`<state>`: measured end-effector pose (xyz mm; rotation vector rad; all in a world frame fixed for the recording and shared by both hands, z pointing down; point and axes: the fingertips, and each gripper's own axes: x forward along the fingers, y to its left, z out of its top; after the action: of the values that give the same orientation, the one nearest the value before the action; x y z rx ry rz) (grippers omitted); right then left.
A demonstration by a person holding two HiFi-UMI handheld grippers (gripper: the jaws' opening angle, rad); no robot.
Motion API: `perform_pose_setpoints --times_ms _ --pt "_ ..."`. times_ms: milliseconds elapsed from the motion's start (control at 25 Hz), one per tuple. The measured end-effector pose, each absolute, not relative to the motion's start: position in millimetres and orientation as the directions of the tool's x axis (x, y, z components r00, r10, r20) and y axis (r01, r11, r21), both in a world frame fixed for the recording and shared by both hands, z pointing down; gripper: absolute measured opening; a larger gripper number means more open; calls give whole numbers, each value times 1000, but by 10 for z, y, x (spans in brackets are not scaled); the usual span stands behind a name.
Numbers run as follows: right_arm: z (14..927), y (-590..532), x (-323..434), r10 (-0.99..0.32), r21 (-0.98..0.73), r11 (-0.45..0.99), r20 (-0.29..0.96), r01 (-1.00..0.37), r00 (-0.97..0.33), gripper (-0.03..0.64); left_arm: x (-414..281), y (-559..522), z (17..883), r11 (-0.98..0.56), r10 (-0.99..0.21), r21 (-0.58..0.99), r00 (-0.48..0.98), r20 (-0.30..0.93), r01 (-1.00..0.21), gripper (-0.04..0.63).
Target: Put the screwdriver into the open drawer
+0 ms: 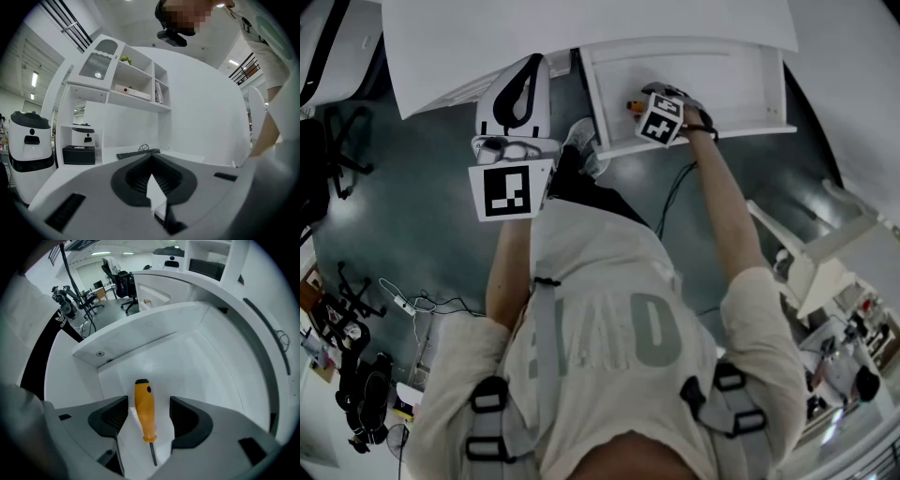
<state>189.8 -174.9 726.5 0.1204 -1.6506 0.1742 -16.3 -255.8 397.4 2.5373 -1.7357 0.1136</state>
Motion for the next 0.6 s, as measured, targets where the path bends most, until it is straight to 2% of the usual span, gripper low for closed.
perform_pose_setpoints --times_ms 160,600 --pt "7211 -1697 1893 58 -73 981 994 -177 -88 253 -157 -2530 3956 -367 -925 11 366 99 -930 5" --pt "7054 -1749 1951 36 -51 976 997 -213 -74 252 -179 -2523 3847 -375 -925 0 374 71 -927 5"
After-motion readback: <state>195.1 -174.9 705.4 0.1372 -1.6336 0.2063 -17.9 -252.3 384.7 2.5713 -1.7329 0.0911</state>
